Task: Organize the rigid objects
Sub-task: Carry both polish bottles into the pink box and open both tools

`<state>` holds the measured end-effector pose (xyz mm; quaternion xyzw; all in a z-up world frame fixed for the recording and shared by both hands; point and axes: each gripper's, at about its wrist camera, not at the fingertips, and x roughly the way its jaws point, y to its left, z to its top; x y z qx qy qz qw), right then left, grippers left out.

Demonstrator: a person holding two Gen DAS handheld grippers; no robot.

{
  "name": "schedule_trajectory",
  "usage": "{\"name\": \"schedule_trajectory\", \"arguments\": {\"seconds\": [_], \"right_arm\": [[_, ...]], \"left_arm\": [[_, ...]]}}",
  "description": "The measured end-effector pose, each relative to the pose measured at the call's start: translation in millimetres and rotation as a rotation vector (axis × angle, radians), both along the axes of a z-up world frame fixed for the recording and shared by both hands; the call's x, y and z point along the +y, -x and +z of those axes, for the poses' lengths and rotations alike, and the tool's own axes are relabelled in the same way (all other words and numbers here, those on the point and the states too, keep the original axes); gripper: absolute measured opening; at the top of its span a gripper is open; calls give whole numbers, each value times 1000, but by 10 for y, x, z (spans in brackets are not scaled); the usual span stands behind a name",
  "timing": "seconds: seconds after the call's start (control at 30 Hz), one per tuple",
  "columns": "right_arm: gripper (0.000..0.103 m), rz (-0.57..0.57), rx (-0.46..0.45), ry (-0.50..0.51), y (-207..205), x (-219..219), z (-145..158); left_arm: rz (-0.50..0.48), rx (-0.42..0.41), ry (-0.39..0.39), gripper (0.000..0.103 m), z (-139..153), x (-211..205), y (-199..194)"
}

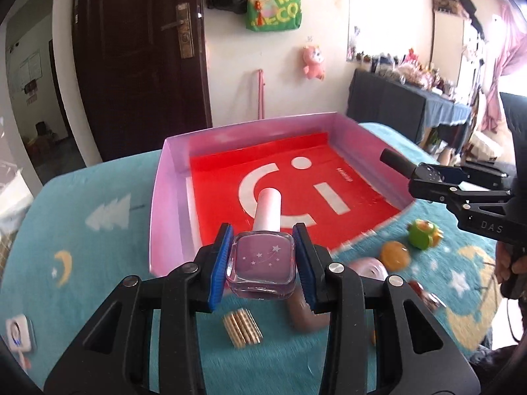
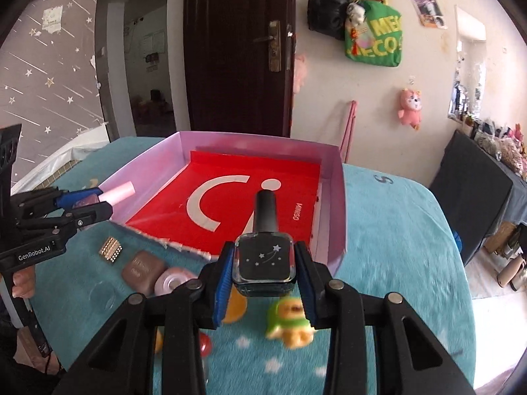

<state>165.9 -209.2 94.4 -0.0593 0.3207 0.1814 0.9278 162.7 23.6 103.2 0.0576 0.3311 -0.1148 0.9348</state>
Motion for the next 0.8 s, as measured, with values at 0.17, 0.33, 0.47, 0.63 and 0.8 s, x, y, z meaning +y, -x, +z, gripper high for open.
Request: {"name": "schedule_trajectory", "arguments": {"seconds": [0.17,0.33,0.47,0.63,0.8], "right_arm": [[38,29,40,100,-359,146,-18],[38,50,124,183,-661,246,-146],[38,69,203,222,-812,288,-281],[38,79,280,261,-926,331,-389],[38,87,310,314,-984,377,-419]], "left_arm": [[-17,64,-68,35,-57,-124,-329],[-9,136,-115,35,-176,-160,-546],[-14,185,-160,35,-285,-196,-662],[-16,236,-188,35,-419,-210,-736],[-8,265,-197,35,-499,-163,-784]]}}
